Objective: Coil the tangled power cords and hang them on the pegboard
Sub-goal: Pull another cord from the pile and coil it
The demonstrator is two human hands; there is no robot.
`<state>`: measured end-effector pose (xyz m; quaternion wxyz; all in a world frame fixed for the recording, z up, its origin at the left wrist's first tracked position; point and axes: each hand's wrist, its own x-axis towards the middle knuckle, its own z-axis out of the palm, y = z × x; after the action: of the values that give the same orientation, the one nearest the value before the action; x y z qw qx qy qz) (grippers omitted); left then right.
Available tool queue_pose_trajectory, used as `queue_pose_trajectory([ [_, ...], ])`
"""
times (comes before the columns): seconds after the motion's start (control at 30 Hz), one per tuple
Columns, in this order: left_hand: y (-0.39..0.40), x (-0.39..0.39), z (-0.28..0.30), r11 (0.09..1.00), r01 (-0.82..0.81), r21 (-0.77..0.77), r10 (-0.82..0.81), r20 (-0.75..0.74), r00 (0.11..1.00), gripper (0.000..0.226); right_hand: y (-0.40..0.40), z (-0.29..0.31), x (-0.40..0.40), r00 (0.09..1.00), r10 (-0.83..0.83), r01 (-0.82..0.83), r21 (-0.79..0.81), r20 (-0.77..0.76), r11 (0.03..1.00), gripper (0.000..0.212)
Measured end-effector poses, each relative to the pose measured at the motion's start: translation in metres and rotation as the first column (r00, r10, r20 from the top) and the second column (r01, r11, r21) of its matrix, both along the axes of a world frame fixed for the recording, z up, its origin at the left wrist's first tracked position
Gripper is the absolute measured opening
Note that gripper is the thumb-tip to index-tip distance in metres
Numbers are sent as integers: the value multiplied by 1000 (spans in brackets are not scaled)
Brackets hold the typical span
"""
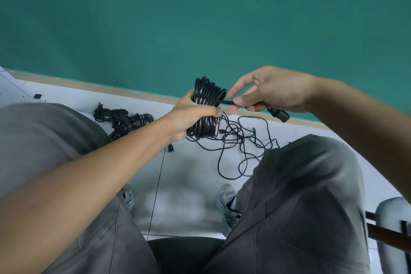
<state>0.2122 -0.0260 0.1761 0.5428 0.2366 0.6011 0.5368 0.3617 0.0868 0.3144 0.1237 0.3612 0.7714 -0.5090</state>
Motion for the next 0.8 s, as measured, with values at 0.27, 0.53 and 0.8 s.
queue_pose_trajectory([
  [0.27, -2, -5, 30, 990, -43, 131, 26, 128, 991, 51, 20, -16, 17, 974, -218, 186, -328, -61, 926, 43],
  [0.53, -13, -2, 47, 974, 68, 214, -116, 221, 968, 56, 16, -22, 15, 986, -146, 100, -407, -84, 908, 42],
  [0.8, -19, -1, 49, 956, 38, 290, -159, 406, 900, 79, 4, -27, 6, 972, -172, 76, -482, -157, 873, 44],
])
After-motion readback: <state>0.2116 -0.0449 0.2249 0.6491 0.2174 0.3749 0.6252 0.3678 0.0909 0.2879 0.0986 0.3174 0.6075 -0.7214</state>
